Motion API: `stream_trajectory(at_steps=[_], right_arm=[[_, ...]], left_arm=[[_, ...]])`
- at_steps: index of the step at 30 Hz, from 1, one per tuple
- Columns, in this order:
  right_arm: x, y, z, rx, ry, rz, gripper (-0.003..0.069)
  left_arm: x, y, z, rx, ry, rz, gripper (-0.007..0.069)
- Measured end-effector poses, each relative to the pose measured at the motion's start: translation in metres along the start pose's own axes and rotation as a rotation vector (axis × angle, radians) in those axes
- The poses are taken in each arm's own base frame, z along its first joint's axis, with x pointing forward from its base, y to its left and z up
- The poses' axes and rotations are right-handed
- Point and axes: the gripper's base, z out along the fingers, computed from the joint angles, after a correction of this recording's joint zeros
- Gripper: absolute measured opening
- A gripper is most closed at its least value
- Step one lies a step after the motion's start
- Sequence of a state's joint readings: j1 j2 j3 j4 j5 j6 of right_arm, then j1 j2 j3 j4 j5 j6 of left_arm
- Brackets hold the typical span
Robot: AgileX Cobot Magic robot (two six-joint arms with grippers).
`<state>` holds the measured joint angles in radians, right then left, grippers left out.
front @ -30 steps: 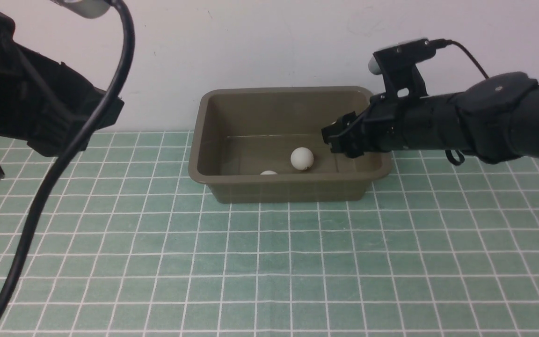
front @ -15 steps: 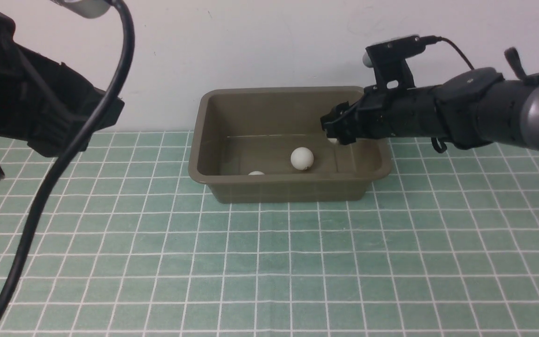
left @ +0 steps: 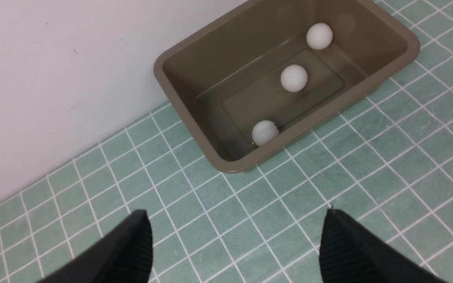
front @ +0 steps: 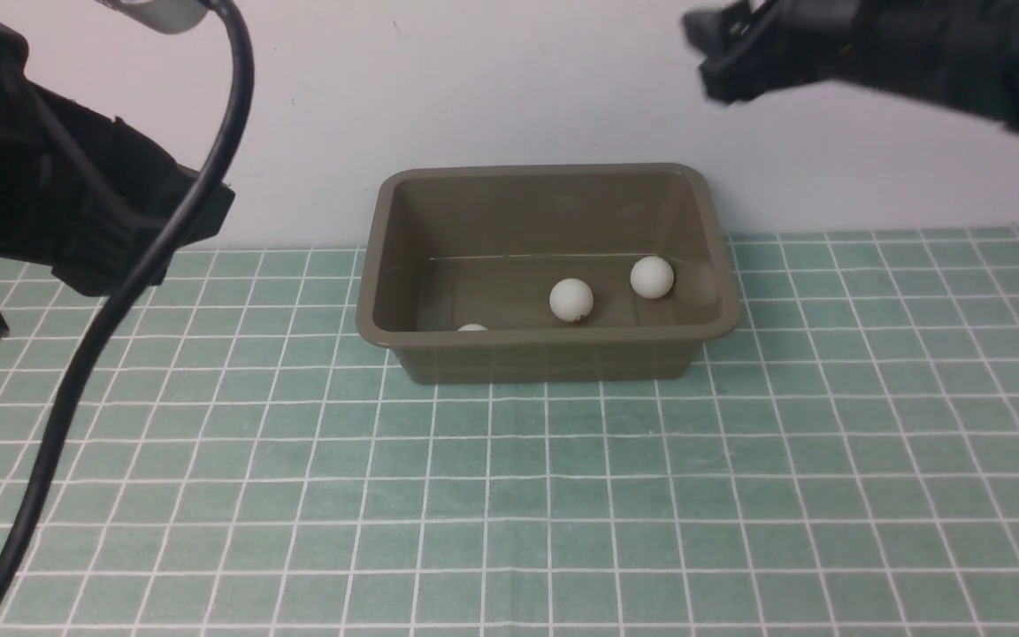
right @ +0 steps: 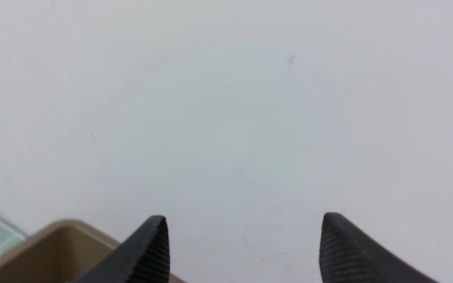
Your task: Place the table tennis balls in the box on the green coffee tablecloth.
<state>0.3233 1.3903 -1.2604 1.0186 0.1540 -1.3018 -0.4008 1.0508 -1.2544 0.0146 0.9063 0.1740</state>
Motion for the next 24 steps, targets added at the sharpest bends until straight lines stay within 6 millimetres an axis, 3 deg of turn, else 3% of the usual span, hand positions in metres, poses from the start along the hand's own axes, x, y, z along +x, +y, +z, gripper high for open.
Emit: stream_trajectory(at_steps=[2,5,10,13,17,20,24], right_arm=[[-0.015,-0.002,-0.045,0.01,-0.064,0.015,0.0464],[-0.018,0.006,-0.101,-0.043,-0.109,0.083,0.0464],[0.01,0.035,-0.181,-0.234,-0.085,0.267,0.0463],[0.043,0.054,-0.208,-0.325,0.028,0.33,0.0463],[0.091,0.065,-0.225,-0.321,0.332,0.342,0.0463],[0.114,0.052,-0.234,-0.14,0.515,0.279,0.0463],[0.114,0.028,-0.25,0.112,0.458,0.132,0.0463]], left_arm=[[-0.001,0.0,0.0,-0.002,-0.011,0.0,0.051],[-0.003,0.001,0.0,-0.006,-0.032,0.0,0.051],[-0.007,0.001,0.0,-0.014,-0.081,0.0,0.051],[-0.01,0.002,-0.001,-0.019,-0.11,0.0,0.051],[-0.013,0.002,-0.001,-0.025,-0.141,0.0,0.051],[-0.014,0.002,-0.001,-0.024,-0.149,-0.002,0.051],[-0.014,0.001,-0.001,-0.016,-0.151,-0.01,0.051]])
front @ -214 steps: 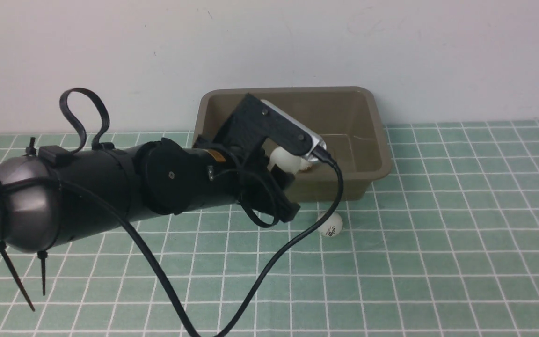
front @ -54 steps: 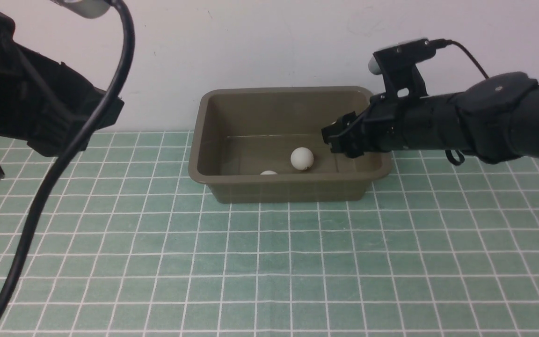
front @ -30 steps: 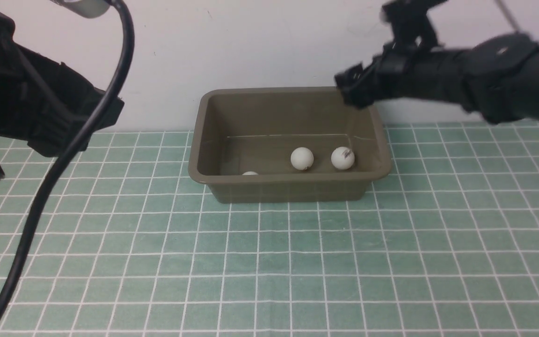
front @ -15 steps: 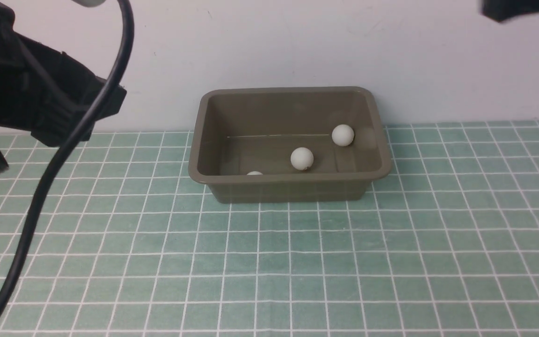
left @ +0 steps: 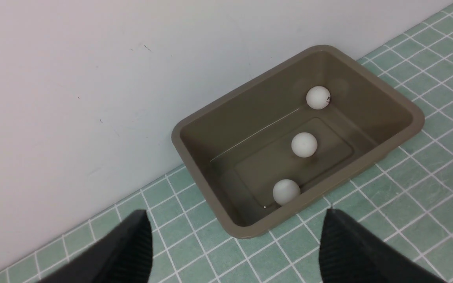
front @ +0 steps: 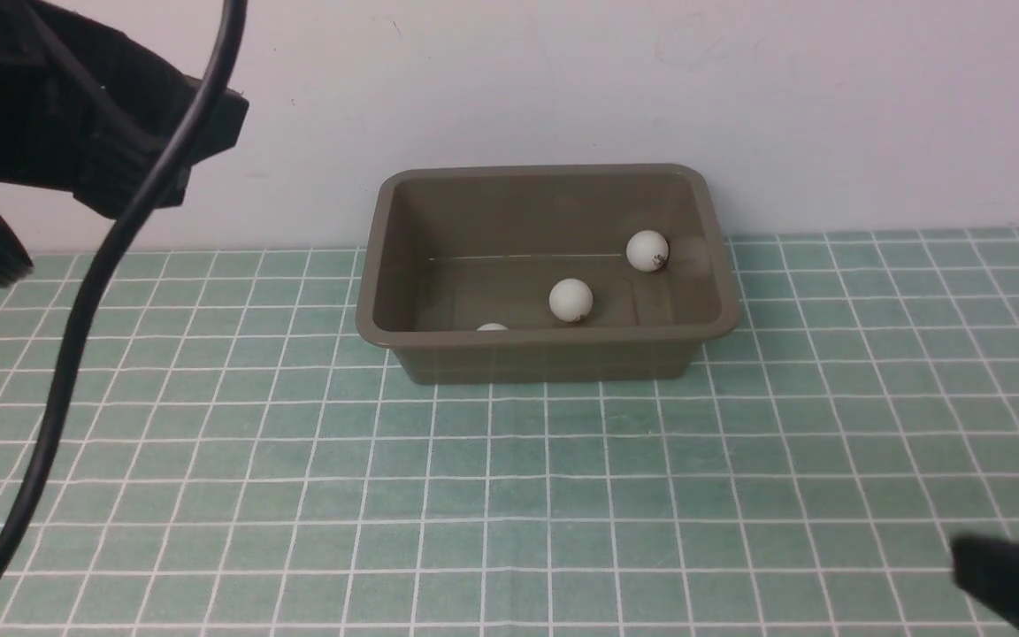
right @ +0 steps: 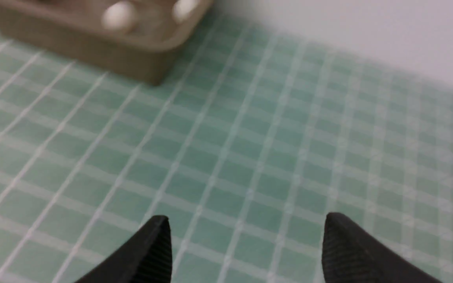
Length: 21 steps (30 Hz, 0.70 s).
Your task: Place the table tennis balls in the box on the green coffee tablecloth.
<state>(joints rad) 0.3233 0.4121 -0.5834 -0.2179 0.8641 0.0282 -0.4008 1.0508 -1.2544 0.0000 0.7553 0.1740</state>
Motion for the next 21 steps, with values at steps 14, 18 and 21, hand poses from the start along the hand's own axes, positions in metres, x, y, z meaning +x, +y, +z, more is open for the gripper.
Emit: stream_trajectory(at_steps=[14,18,21], right_arm=[[0.038,0.009,0.012,0.093,-0.352,-0.273,0.0384],[0.044,0.012,0.019,0.123,-0.391,-0.4,0.0353],[0.044,0.012,0.019,0.139,-0.4,-0.436,0.0338]], left_arm=[[-0.003,0.0,0.0,-0.002,-0.037,-0.005,0.051],[-0.006,0.0,0.0,0.002,-0.064,-0.015,0.051],[-0.008,0.0,0.0,-0.001,-0.087,-0.017,0.051]])
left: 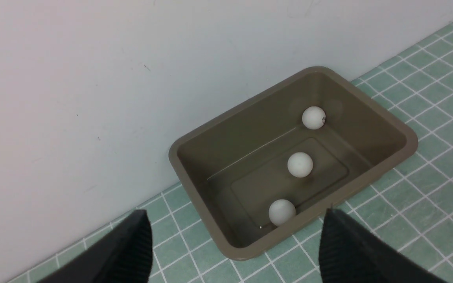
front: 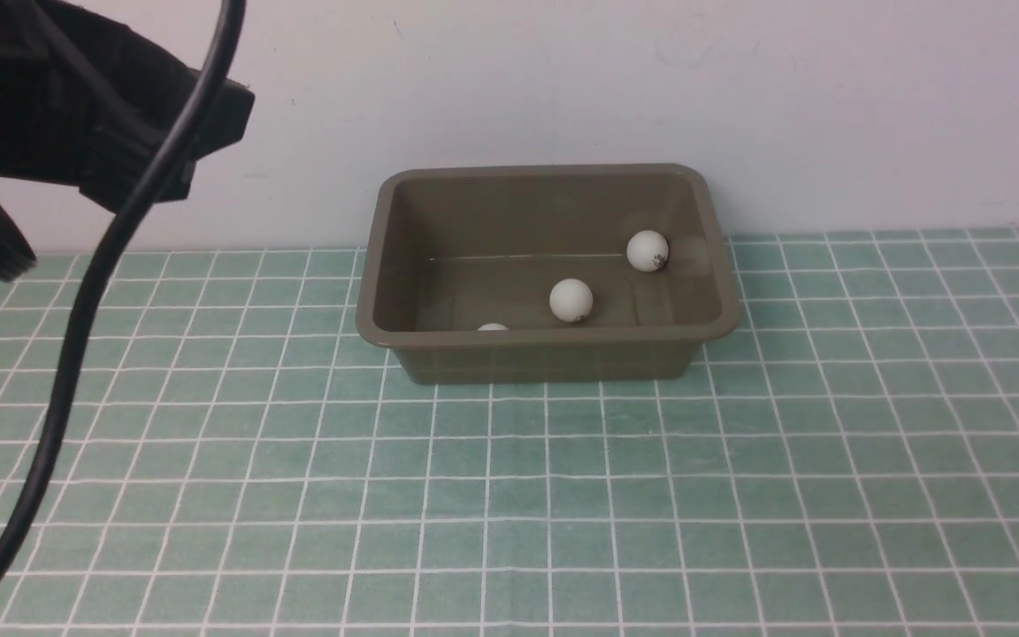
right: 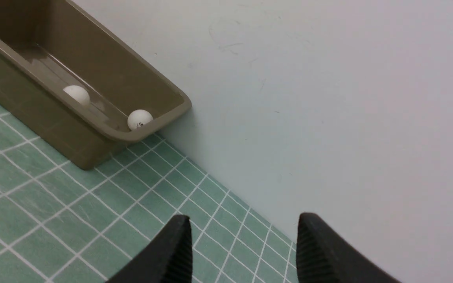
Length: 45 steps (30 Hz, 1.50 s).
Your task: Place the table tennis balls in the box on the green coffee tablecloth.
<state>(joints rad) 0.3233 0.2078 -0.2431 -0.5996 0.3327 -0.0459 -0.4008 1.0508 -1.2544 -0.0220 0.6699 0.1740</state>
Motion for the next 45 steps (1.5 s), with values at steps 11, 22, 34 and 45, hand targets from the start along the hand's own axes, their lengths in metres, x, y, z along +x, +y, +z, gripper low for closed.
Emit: stream_trajectory(at_steps=[11,22,34,45], right_arm=[[0.0016,0.0001,0.0,0.001,0.015,-0.007,0.0336],[0.0016,0.0001,0.0,0.001,0.015,-0.007,0.0336],[0.0016,0.0001,0.0,0.001,0.015,-0.007,0.0336],[0.0017,0.0001,-0.0001,0.001,0.016,-0.008,0.0336]], left_arm=[[-0.0025,0.0004,0.0,-0.004,-0.028,-0.001,0.051],[-0.0024,0.0004,0.0,-0.004,-0.027,-0.001,0.051],[-0.0023,0.0004,0.0007,-0.004,-0.025,-0.001,0.051],[-0.0004,-0.0001,-0.0054,0.0,-0.006,-0.005,0.051]])
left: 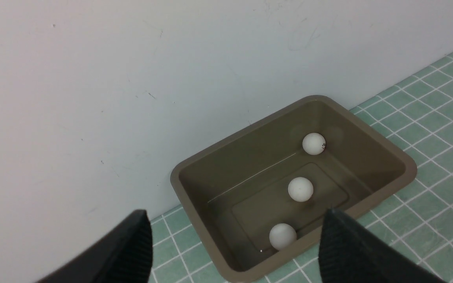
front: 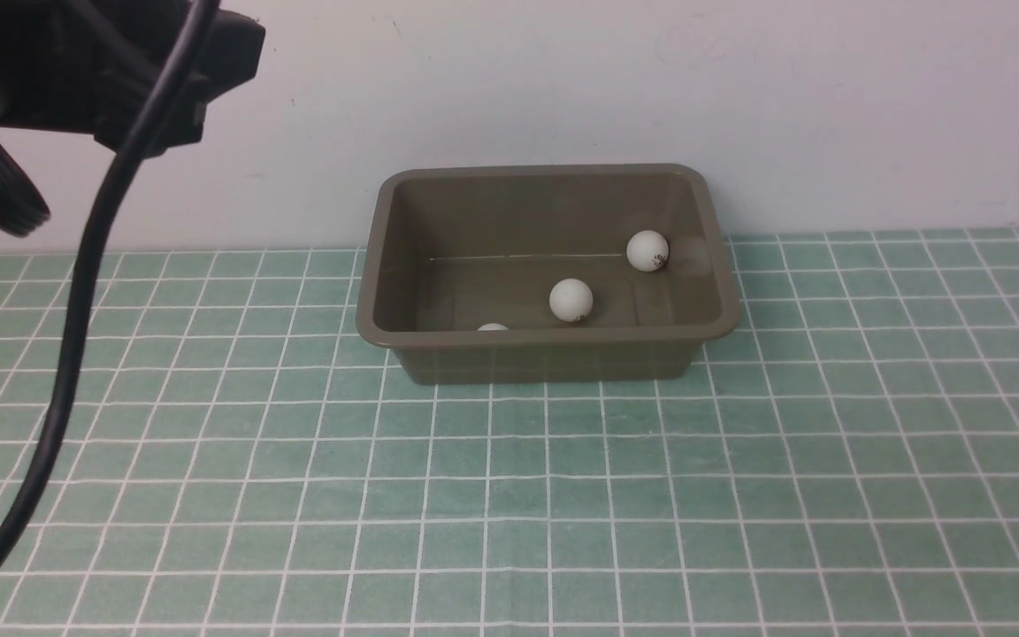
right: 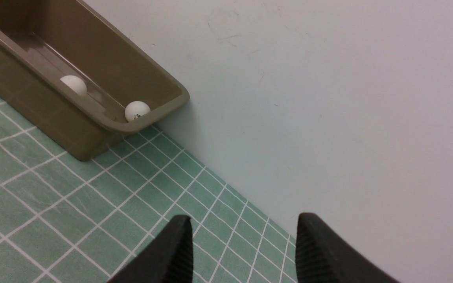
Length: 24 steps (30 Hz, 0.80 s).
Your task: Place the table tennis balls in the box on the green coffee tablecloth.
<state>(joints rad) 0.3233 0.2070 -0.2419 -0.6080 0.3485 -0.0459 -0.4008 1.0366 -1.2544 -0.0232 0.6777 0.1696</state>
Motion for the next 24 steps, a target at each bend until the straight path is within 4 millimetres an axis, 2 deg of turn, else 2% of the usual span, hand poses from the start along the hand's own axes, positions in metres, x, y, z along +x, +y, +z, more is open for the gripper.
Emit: stream_trajectory(at_steps=[2,5,10,18,24], right_arm=[[0.0,0.0,0.0,0.0,0.0,0.0,0.0336],[0.0,0.0,0.0,0.0,0.002,0.0,0.0336],[0.0,0.0,0.0,0.0,0.002,0.0,0.0336],[0.0,0.0,0.0,0.0,0.002,0.0,0.0336],[0.0,0.0,0.0,0.0,0.002,0.0,0.0336]], left_arm=[[0.001,0.0,-0.005,0.002,0.011,-0.003,0.051],[0.005,-0.001,-0.023,0.006,0.031,-0.011,0.051],[0.009,-0.003,-0.068,0.003,0.002,-0.032,0.051],[0.019,-0.003,-0.113,-0.03,-0.05,-0.017,0.051],[0.045,0.002,-0.137,-0.134,-0.076,-0.057,0.051]])
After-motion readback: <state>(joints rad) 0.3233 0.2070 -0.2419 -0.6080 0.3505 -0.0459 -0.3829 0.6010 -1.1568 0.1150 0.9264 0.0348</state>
